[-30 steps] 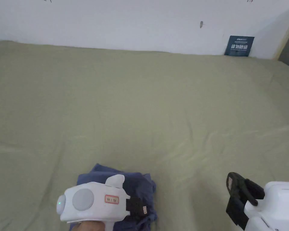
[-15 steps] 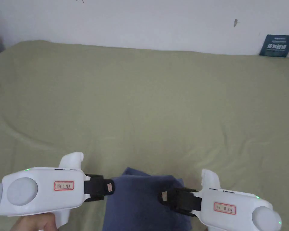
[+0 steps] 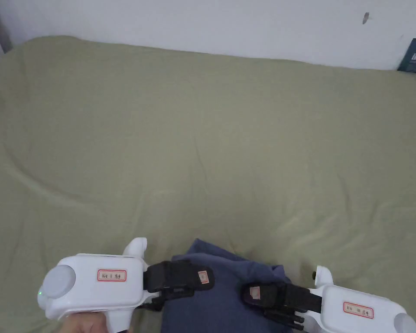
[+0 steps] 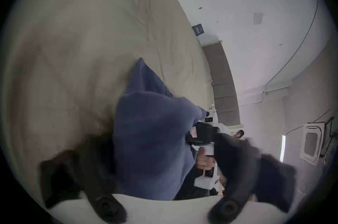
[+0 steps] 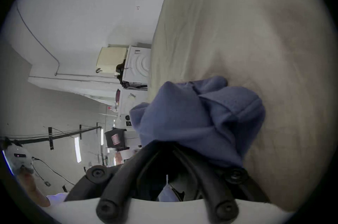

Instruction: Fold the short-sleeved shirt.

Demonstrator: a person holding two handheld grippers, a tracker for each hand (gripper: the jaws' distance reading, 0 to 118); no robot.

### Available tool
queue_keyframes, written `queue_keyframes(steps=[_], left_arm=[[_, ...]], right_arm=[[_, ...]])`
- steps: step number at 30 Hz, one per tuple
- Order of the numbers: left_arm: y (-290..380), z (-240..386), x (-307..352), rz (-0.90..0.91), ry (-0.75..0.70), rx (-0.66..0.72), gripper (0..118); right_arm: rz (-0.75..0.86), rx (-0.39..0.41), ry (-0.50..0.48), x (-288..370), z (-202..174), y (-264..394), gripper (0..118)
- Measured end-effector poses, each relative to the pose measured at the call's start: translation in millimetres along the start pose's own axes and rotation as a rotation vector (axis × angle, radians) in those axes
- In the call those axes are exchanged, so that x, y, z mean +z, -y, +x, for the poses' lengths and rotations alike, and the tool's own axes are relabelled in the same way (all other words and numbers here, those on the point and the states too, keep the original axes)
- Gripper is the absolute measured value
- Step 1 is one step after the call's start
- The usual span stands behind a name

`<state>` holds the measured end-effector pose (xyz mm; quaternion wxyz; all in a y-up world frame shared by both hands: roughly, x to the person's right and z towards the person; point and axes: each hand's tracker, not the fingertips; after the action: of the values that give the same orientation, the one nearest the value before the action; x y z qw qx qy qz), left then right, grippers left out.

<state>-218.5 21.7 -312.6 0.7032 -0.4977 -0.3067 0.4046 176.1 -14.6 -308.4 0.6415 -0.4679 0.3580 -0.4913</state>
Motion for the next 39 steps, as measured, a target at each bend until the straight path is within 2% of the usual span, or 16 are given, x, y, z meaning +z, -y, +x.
queue_keyframes(steps=[1, 2, 5, 10, 16, 22, 23, 24, 27, 28, 29, 34, 36, 37, 38, 39], left_arm=[[-2, 3, -1, 0.009, -0.061, 0.005, 85], [-3, 2, 2, 0.020, -0.156, -0.023, 33], [-10, -2, 19, -0.037, -0.087, -0.026, 31], [-42, -4, 108, 0.021, -0.188, -0.077, 31], [-115, -44, 265, 0.084, -0.459, -0.071, 31], [-193, -88, 364, 0.059, -0.661, -0.039, 31], [-202, -89, 364, 0.073, -0.704, -0.052, 34], [-209, -92, 365, 0.070, -0.719, -0.059, 50], [-213, -84, 356, 0.077, -0.779, -0.054, 78], [-215, -82, 355, 0.082, -0.809, -0.065, 107], [-211, -78, 354, 0.104, -0.814, -0.074, 118], [-195, -59, 364, 0.181, -0.796, -0.142, 116], [-178, -35, 352, 0.230, -0.762, -0.205, 99], [-167, -22, 343, 0.285, -0.720, -0.249, 79], [-156, -6, 327, 0.320, -0.696, -0.271, 33], [-147, 6, 314, 0.358, -0.688, -0.284, 1]], right_arm=[[0.005, 0.025, 0.035, 0, -9, 2, 0], [0.015, 0.053, 0.067, 1, -16, 4, 0], [0.048, 0.106, 0.112, 4, -35, 5, 0], [0.081, 0.174, 0.088, 11, -63, 13, 0], [0.117, 0.319, 0.193, 3, -82, 14, 0], [0.105, 0.334, 0.202, -7, -79, 6, 0], [0.101, 0.335, 0.207, -8, -78, 4, 0], [0.091, 0.339, 0.217, -9, -77, 2, 0], [0.085, 0.345, 0.261, -16, -79, 1, 0], [0.086, 0.343, 0.264, -15, -79, 0, 0], [0.087, 0.344, 0.261, -15, -83, 1, 0], [0.106, 0.394, 0.257, 0, -99, -2, 0], [0.125, 0.423, 0.255, 8, -108, -2, 0], [0.142, 0.443, 0.254, 16, -115, -1, 0], [0.161, 0.472, 0.252, 22, -123, 0, 0], [0.182, 0.494, 0.250, 28, -130, 2, 0]])
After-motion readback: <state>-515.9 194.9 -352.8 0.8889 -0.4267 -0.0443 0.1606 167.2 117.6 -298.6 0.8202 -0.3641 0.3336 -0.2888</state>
